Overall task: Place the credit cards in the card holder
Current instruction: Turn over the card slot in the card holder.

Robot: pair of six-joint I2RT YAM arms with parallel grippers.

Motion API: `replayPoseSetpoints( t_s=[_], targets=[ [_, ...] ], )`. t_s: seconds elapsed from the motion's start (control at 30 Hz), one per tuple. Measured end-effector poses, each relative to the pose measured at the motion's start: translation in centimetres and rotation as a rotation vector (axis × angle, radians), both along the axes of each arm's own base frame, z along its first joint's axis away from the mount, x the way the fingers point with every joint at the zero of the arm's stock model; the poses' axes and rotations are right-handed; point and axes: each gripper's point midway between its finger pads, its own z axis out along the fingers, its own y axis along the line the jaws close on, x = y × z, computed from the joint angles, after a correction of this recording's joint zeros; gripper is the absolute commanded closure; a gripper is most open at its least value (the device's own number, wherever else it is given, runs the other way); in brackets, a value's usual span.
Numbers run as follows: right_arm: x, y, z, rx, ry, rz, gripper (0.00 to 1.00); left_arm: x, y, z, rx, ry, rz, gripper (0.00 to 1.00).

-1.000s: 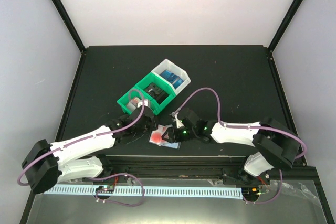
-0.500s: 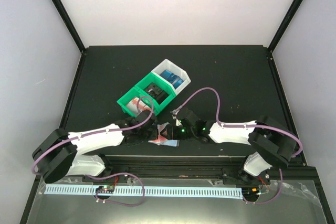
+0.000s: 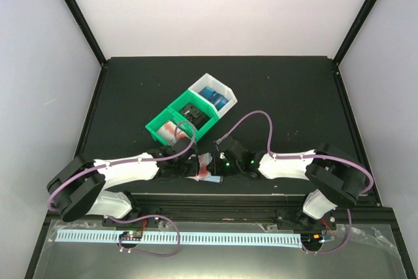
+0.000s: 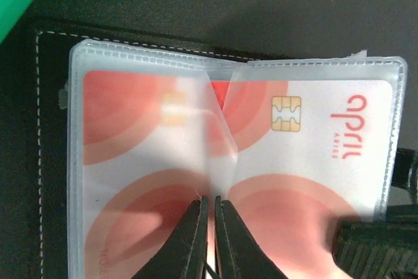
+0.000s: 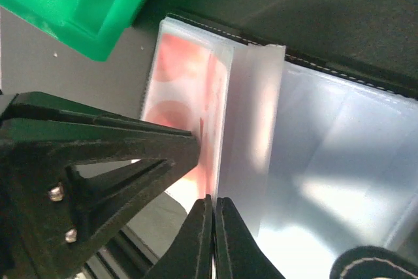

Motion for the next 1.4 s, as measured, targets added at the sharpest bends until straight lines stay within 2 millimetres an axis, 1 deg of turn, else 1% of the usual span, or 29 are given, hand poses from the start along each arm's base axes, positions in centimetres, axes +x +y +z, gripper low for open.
replayPoseSetpoints(
  t_s=[0.13,0.27,0.47,0.63,0.83,0.93,1.1,1.13,1.17,1.27,1.4],
  targets=[
    [0.1,-0.4,-0.4,-0.035,0.005,-0.023,0.99,0.0,0.0,0.0,-0.003,-0.001,-0.001,0.92],
    [0.1,-1.2,-0.5,-0.073,-0.002,-0.045,0.99,0.0,0.2,0.4,0.000,-0.011,0.005,0.87],
    [0.5,-2.6,-0.1,-0.149,-0.004,-0.087,0.99,0.6,1.2,2.4,0.000,-0.083,0.042,0.75],
    [0.6,-3.4,-0.4,-0.192,0.012,-0.122,0.99,1.2,2.4,3.0,0.026,-0.119,0.089,0.65],
    [0.5,-4.4,0.0,-0.214,0.021,-0.159,0.99,1.1,3.3,2.4,0.050,-0.114,0.117,0.62],
    [0.3,-4.9,0.2,-0.230,0.023,-0.168,0.99,1.1,3.4,2.3,0.053,-0.113,0.117,0.61],
    [-0.1,-5.6,0.0,-0.261,0.038,-0.169,0.98,1.1,3.3,2.3,0.045,-0.115,0.115,0.60],
    [-0.1,-5.7,0.0,-0.266,0.041,-0.169,0.96,1.1,3.3,2.2,0.043,-0.114,0.114,0.60],
    [-0.2,-5.8,0.0,-0.268,0.044,-0.171,0.92,1.0,3.3,2.1,0.040,-0.113,0.112,0.60],
    [-0.4,-6.2,0.1,-0.275,0.053,-0.181,0.77,0.7,3.3,1.6,0.034,-0.103,0.105,0.59],
    [-0.6,-6.6,0.0,-0.292,0.056,-0.174,0.61,0.6,2.9,1.5,0.013,-0.100,0.096,0.58]
  ],
)
